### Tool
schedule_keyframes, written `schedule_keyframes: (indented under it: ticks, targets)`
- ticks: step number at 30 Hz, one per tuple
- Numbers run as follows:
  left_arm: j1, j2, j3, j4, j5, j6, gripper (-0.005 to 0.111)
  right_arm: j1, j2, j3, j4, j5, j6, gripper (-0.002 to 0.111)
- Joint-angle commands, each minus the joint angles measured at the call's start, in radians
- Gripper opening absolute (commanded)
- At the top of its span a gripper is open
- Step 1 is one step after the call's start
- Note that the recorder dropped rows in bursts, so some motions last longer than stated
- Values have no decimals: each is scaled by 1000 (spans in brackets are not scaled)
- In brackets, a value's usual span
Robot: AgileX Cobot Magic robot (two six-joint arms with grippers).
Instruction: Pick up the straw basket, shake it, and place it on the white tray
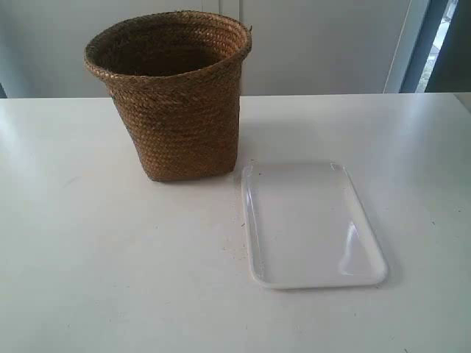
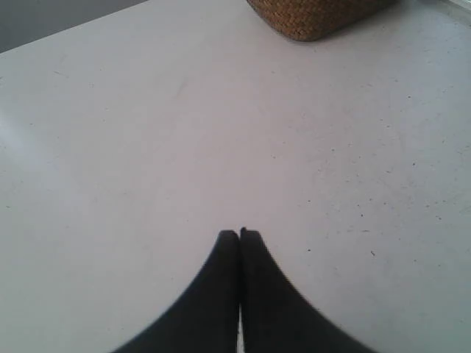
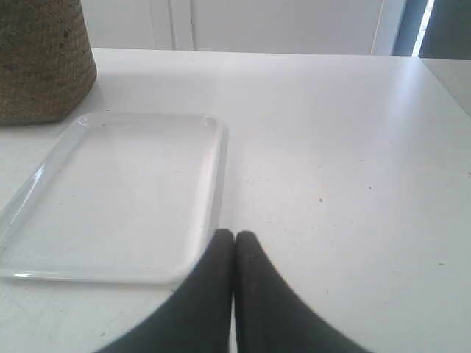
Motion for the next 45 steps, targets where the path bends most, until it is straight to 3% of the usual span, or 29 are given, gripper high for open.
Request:
schedule_keyframes:
  ticks: [1,29,37,45]
  targets:
    - [3,-5,3,4,3,0,0,7,-5,5,-2,-7,1,0]
    - [1,-5,3,4,3,0,0,12,-5,5,-2,-29,-9,0]
    - [1,-5,3,4,3,0,0,12,-5,5,66,-235,32,0]
    - [1,-5,3,4,3,0,0,12,-5,5,64,-587,31,0]
